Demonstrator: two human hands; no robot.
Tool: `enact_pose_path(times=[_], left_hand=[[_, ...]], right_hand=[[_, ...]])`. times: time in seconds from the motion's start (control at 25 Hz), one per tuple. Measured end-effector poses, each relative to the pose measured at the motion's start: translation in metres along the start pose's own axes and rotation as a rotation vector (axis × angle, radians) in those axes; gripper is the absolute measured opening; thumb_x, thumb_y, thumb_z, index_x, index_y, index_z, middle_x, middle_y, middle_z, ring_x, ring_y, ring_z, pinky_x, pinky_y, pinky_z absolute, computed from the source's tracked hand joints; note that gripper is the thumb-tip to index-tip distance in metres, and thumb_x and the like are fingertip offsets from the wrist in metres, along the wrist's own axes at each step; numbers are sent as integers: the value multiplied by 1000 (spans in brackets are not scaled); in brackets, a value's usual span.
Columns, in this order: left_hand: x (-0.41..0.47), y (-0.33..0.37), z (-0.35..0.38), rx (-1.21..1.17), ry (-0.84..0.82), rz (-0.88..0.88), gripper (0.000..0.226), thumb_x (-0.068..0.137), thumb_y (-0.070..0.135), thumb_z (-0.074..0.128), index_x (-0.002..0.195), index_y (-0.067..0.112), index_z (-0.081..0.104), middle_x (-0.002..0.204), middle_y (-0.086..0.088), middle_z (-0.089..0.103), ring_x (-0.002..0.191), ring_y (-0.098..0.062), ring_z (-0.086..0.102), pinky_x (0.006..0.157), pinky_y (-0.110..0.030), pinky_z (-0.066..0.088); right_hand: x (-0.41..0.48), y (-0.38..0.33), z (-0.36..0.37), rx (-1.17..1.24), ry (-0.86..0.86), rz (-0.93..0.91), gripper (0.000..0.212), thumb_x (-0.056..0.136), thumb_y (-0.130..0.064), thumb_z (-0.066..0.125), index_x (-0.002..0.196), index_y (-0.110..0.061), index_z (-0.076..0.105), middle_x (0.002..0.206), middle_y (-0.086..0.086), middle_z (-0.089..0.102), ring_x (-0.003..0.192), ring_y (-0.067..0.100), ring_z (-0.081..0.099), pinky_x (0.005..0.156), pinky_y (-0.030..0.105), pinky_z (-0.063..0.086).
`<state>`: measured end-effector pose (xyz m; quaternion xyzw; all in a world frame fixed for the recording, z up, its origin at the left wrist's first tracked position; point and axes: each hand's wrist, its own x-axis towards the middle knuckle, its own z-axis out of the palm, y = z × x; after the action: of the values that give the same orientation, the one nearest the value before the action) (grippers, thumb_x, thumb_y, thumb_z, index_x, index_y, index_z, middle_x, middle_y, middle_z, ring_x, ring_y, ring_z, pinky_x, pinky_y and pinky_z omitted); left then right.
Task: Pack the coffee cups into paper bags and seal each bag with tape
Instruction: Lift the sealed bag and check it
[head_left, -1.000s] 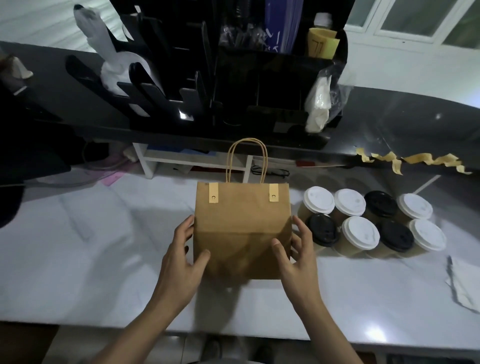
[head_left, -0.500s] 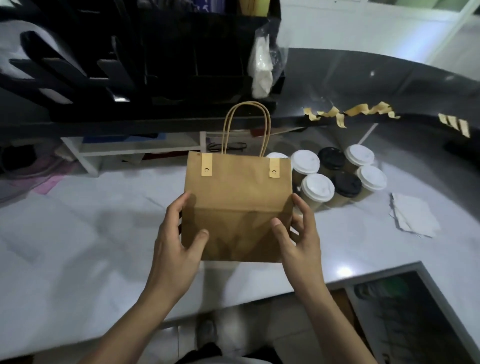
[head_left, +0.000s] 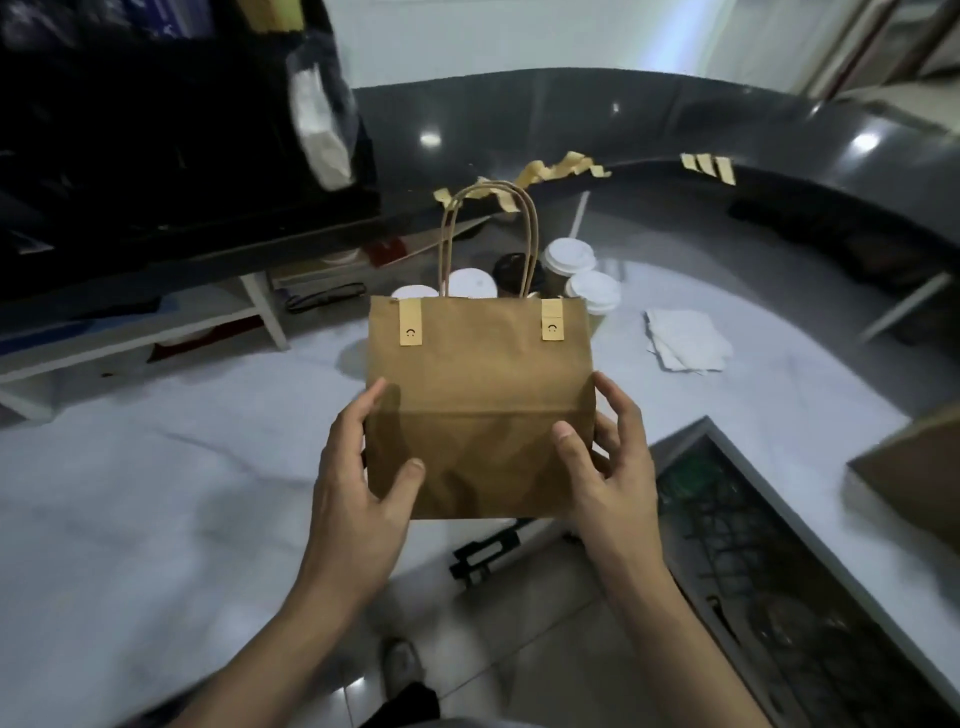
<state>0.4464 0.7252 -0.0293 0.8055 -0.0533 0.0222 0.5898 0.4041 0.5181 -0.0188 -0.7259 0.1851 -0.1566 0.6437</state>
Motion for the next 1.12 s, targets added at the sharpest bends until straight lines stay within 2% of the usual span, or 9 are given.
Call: enact_pose_path(times=[0.12, 0.24, 0.36, 0.52, 0.68, 0.88, 1.04, 1.12], left_hand=[[-16, 19, 34, 5, -67, 20, 72, 92, 7, 66, 141, 52, 38, 145, 29, 42, 139, -3, 38, 114, -48, 39], [-34, 36, 67, -5, -146, 37, 70, 91, 8, 65, 139, 53, 40, 144, 28, 44, 138, -6, 40, 112, -50, 42], [-56, 51, 105, -31, -231, 63, 71, 91, 7, 66, 140, 51, 40, 144, 26, 45, 137, -11, 44, 108, -51, 46], [-82, 67, 150, -35, -328, 139, 70, 91, 7, 67, 142, 46, 41, 144, 24, 46, 137, -5, 42, 111, -48, 43], [-113, 79, 203, -68, -496, 162, 71, 92, 11, 67, 142, 52, 38, 145, 25, 44, 137, -14, 45, 111, -49, 42], [-148, 98, 257, -101, -706, 219, 70, 92, 13, 66, 140, 55, 39, 141, 32, 45, 136, -11, 46, 108, -49, 45], [-167, 110, 298, -130, -879, 282, 67, 88, 22, 64, 143, 52, 39, 146, 20, 47, 137, -16, 46, 109, -50, 43], [-177, 120, 322, -123, -968, 312, 69, 91, 15, 66, 143, 51, 39, 145, 18, 47, 136, -17, 47, 110, -51, 43]], right_hand=[[-15, 1, -45, 14, 73, 4, 56, 89, -48, 65, 140, -56, 44, 133, -14, 62, 119, -1, 60, 103, 39, 52], [-31, 9, -90, 16, 156, -2, 54, 93, -42, 67, 141, -52, 45, 133, -17, 62, 124, -1, 57, 109, 45, 48], [-50, 16, -137, 23, 242, 0, 52, 94, -40, 67, 140, -52, 46, 134, -18, 61, 127, 2, 55, 109, 46, 48], [-77, 26, -192, 29, 361, -5, 51, 95, -40, 68, 139, -51, 47, 133, -11, 63, 126, 10, 58, 107, 48, 49], [-115, 36, -250, 17, 497, 3, 50, 96, -35, 67, 139, -52, 47, 129, -9, 66, 123, 9, 60, 106, 49, 50], [-163, 48, -303, 22, 705, 8, 50, 96, -32, 67, 139, -50, 48, 127, -8, 67, 121, 10, 62, 105, 50, 50], [-196, 56, -335, 12, 881, 25, 50, 96, -31, 67, 138, -50, 48, 127, -6, 68, 123, 13, 61, 107, 51, 48], [-212, 58, -352, 7, 977, 28, 50, 96, -31, 67, 139, -49, 47, 129, -5, 67, 127, 16, 59, 109, 52, 46]])
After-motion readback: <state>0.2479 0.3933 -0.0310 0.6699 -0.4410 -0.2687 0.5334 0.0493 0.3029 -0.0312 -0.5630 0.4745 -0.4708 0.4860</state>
